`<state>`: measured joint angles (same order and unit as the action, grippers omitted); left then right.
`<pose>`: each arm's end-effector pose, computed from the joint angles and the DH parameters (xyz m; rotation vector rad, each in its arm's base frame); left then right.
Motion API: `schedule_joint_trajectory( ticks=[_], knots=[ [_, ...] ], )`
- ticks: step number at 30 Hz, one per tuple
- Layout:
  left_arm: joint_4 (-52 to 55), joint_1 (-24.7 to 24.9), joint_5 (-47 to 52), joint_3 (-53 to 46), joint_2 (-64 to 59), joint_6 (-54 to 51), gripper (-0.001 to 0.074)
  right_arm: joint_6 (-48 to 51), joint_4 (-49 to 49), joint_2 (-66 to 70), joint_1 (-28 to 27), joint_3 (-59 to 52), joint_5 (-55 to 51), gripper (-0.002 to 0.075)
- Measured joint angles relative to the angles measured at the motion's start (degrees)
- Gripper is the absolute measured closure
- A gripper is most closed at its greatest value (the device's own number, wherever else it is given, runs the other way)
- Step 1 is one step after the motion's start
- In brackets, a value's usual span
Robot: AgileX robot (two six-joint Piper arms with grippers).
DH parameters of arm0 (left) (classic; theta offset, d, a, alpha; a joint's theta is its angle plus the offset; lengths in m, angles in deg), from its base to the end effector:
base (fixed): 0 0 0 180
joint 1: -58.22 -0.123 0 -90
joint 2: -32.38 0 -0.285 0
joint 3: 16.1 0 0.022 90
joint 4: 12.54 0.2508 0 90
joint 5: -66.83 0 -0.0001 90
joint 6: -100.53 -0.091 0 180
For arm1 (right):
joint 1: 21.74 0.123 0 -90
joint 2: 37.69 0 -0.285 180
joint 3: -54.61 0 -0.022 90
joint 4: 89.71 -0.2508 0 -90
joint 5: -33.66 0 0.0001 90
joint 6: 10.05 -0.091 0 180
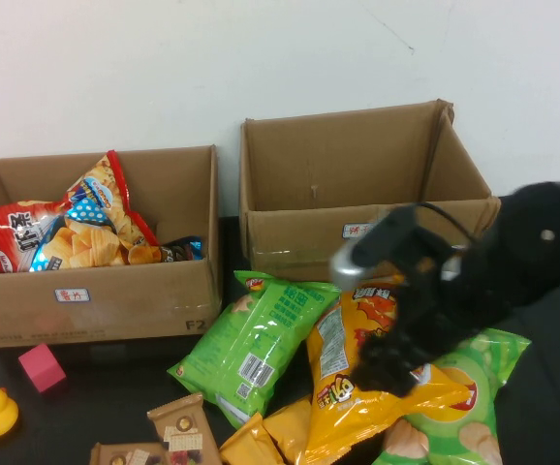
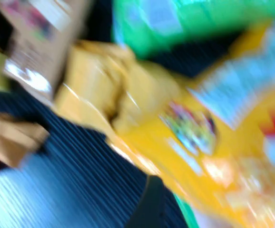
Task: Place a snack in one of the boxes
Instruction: Pick up the biscuit
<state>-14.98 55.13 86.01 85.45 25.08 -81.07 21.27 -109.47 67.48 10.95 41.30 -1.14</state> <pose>0.0537 0.0016 0.1762 -0.0508 1.8304 0.0165 0.2832 0.2026 0.2192 -1.1329 2.4080 0.3599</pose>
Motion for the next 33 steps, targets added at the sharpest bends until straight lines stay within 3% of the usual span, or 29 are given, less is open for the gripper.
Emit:
schedule_joint_trajectory(
  ticks=[6, 13, 24, 33],
  knots=[
    [0.00, 0.00, 0.00, 0.00, 0.00, 0.00, 0.0736, -2.00, 0.00, 2.64, 9.16, 8.35, -0.23, 0.0035],
    [0.00, 0.00, 0.00, 0.00, 0.00, 0.00, 0.0736, -6.79, 0.60, 15.41, 15.44, 19.58, -5.51, 0.0034],
    [0.03, 0.00, 0.07, 0.00, 0.00, 0.00, 0.0736, -21.12, 6.61, 35.21, 19.56, 40.49, -11.21, 0.0034],
    [0.03, 0.00, 0.07, 0.00, 0.00, 0.00, 0.0736, -29.07, 7.41, 45.55, 19.77, 53.34, -17.79, 0.0034]
  ],
)
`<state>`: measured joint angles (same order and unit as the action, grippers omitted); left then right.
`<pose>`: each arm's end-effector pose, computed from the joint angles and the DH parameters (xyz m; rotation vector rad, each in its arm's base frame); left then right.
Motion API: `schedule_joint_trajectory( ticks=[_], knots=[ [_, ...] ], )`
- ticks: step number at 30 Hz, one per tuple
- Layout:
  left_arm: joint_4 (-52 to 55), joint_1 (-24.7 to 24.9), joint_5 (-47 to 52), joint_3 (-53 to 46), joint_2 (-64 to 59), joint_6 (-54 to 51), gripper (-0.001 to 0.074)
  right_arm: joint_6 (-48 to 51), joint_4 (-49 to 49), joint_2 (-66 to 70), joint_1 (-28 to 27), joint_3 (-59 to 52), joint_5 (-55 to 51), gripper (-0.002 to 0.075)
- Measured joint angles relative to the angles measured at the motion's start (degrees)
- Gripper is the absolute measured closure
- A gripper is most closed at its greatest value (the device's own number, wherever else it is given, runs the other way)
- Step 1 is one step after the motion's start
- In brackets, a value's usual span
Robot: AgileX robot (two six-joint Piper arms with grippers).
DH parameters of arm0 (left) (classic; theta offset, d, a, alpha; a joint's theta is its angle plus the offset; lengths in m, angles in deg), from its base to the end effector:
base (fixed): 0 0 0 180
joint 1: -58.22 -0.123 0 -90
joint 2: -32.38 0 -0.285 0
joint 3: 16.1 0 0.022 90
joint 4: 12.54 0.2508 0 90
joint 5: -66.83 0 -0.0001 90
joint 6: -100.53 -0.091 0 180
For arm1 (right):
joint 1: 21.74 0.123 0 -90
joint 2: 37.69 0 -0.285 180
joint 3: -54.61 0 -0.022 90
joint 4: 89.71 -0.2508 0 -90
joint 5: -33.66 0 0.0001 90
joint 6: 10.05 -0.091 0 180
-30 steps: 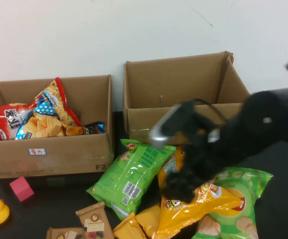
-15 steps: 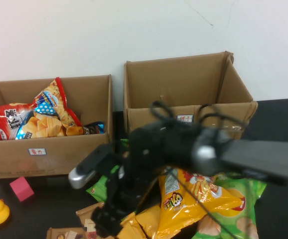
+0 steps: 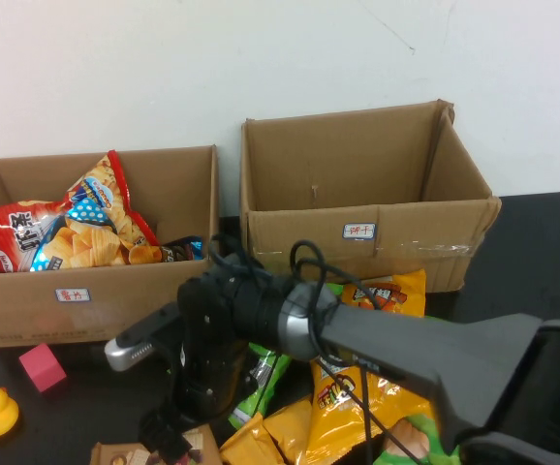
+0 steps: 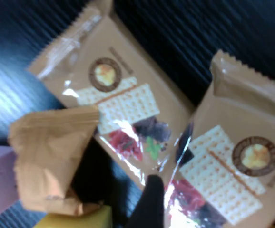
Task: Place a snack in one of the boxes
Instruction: Pick up the biscuit, then place the biscuit in the biscuit box
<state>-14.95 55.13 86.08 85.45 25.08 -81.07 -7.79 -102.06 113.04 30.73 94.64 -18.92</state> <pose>0.0537 0.0016 0.1761 -0.0505 1.8316 0.0169 0.3031 0.4200 0.1087 -1.2057 2.6673 0.4353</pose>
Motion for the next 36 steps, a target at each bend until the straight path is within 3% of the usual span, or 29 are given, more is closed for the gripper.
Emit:
schedule_joint_trajectory(
  ticks=[13, 16, 19, 20, 29, 36],
  knots=[
    [0.00, 0.00, 0.00, 0.00, 0.00, -2.82, 0.0736, -1.84, -5.05, 3.59, 0.00, 1.02, 1.46, 0.0039],
    [0.00, 0.00, 0.00, 0.00, 0.00, -2.83, 0.0736, -1.63, -4.95, 3.63, 0.00, 1.02, 1.57, 0.0128],
    [0.00, 0.00, 0.00, 0.00, 0.00, -2.93, 0.0736, -1.39, -4.95, 3.63, 0.00, 1.02, 1.61, 0.0329],
    [0.00, 0.00, 0.00, 0.00, 0.00, -2.93, 0.0736, -1.15, -4.95, 3.63, 0.00, 1.02, 1.71, 0.0343],
    [0.00, 0.00, 0.00, 0.00, 0.00, -3.16, 0.0736, 3.03, -0.62, -4.10, 0.00, 1.02, -0.81, 0.0350],
    [0.00, 0.00, 0.00, 0.00, 0.00, -3.16, 0.0736, 5.69, 15.83, -19.03, 0.00, 1.02, -1.16, 0.0353]
  ],
)
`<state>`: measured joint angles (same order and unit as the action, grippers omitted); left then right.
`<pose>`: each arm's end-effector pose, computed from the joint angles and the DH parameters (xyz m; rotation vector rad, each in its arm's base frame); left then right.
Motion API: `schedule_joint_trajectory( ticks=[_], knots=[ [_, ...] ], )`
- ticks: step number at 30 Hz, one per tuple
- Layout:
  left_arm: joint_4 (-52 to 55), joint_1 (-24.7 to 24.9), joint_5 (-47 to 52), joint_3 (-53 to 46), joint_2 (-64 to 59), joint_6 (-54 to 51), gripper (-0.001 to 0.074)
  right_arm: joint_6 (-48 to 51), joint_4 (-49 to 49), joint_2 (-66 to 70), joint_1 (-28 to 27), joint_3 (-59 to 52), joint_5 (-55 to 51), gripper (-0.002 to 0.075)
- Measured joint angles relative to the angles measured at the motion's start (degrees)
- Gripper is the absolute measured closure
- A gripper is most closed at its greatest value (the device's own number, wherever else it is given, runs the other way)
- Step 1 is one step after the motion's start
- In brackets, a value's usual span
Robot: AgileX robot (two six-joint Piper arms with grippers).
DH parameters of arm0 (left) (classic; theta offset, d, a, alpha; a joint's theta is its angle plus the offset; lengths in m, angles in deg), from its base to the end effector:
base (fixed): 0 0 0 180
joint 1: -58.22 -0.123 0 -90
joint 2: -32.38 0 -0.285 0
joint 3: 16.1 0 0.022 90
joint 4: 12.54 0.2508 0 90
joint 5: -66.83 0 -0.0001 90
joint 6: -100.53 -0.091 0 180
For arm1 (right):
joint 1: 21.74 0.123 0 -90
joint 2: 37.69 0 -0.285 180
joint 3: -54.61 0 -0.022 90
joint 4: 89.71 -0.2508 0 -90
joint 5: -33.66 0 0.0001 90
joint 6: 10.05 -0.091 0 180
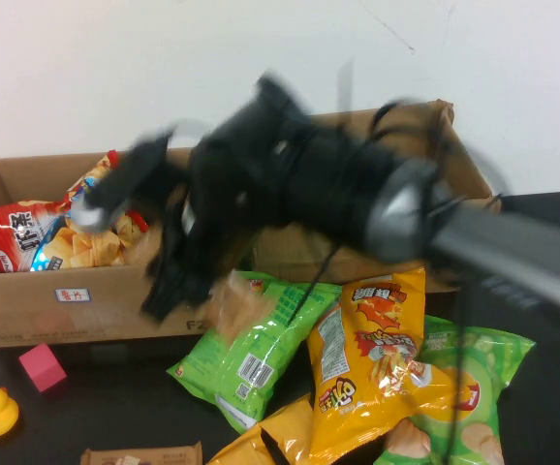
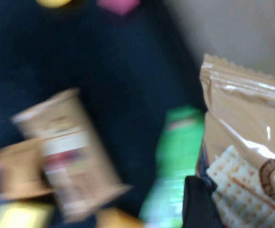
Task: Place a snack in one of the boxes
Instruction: Place the biscuit in the biscuit box, then pick up the biscuit
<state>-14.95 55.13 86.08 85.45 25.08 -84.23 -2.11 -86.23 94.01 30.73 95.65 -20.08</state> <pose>0.0537 0.0016 0.1761 0.0001 1.8327 0.0557 0.3042 0.3887 0.2810 -1.2971 2.1773 0.2373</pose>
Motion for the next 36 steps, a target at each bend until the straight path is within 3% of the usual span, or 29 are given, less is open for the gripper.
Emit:
schedule_joint_trajectory(
  ticks=[4, 8, 13, 18, 22, 25, 30, 33, 36],
  knots=[
    [0.00, 0.00, 0.00, 0.00, 0.00, 0.00, 0.0736, -4.01, 13.14, -5.30, -2.06, 0.00, 3.56, 0.0354],
    [0.00, 0.00, 0.00, 0.00, 0.00, 0.00, 0.0736, -8.70, 19.97, -6.08, -8.37, 0.09, 10.61, 0.0355],
    [0.00, 0.00, 0.00, 0.00, 0.00, 0.00, 0.0736, -9.91, 16.61, -2.51, -17.42, 0.09, 20.88, 0.0347],
    [0.00, 0.00, 0.00, 0.00, 0.00, 0.13, 0.0736, -10.20, 10.48, 2.01, -23.42, 0.09, 27.70, 0.0165],
    [0.00, 0.00, 0.00, 0.00, 0.00, 0.13, 0.0736, -9.45, 7.15, 2.49, -25.34, -0.02, 24.07, 0.0148],
    [0.00, 0.00, 0.00, 0.00, 0.00, 0.13, 0.0736, -4.80, 4.93, 0.30, -25.09, -0.02, 18.76, 0.0271],
    [0.00, 0.00, 0.00, 0.00, 0.00, 0.13, 0.0736, 10.07, -7.86, -5.83, -23.93, -0.02, 8.47, 0.0627],
    [0.00, 0.00, 0.00, 0.00, 0.00, 0.13, 0.0736, 21.92, -18.47, -8.30, -23.11, 0.09, 0.37, 0.0697],
    [0.00, 0.00, 0.00, 0.00, 0.00, 0.13, 0.0736, 32.65, -26.08, -8.87, -21.74, 0.09, -10.13, 0.0718]
  ],
)
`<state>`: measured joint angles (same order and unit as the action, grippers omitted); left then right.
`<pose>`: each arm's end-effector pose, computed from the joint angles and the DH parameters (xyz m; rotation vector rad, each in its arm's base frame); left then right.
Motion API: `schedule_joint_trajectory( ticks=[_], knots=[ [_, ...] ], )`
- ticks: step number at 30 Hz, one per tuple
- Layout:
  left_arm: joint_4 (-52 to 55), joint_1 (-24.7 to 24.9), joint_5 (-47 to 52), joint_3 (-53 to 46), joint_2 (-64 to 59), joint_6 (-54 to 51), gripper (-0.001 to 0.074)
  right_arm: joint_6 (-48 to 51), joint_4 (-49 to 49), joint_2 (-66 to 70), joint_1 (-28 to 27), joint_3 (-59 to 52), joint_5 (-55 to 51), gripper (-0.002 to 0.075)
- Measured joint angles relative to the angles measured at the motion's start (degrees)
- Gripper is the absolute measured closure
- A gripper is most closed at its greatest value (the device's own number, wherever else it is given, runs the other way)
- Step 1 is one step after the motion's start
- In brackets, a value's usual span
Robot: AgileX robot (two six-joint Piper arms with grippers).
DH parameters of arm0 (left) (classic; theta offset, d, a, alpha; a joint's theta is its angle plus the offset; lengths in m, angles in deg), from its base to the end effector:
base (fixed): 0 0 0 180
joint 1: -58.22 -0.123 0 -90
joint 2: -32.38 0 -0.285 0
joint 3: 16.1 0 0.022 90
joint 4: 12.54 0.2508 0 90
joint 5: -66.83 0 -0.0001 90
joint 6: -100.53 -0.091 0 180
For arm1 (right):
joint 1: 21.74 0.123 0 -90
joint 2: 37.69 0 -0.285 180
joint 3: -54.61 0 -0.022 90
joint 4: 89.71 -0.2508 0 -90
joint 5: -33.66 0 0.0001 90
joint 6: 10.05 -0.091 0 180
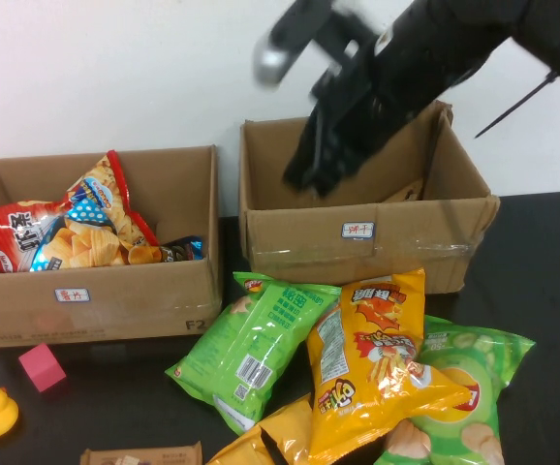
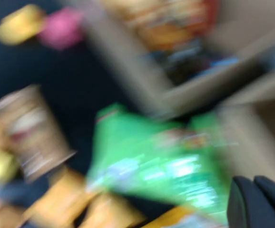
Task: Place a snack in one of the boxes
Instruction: Pick up the biscuit
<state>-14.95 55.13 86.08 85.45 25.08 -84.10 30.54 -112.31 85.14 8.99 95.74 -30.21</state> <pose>0.0537 0.0016 0.1761 -0.0020 1.8326 0.0541 0.3707 0.2569 0.3516 -1.3800 2.0612 0.4445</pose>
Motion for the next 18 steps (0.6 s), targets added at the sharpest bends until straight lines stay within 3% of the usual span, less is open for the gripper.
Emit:
schedule_joint_trajectory(
  ticks=[3, 15, 18],
  knots=[
    [0.00, 0.00, 0.00, 0.00, 0.00, 0.00, 0.0736, 5.17, -1.76, 0.36, 2.55, 0.00, -5.68, 0.0724],
    [0.00, 0.00, 0.00, 0.00, 0.00, 0.46, 0.0736, 8.82, 5.38, 12.30, 17.45, 0.00, -5.68, 0.0726],
    [0.00, 0.00, 0.00, 0.00, 0.00, 0.46, 0.0736, 8.95, 5.14, 16.53, 21.32, 0.00, -5.68, 0.0688]
  ],
)
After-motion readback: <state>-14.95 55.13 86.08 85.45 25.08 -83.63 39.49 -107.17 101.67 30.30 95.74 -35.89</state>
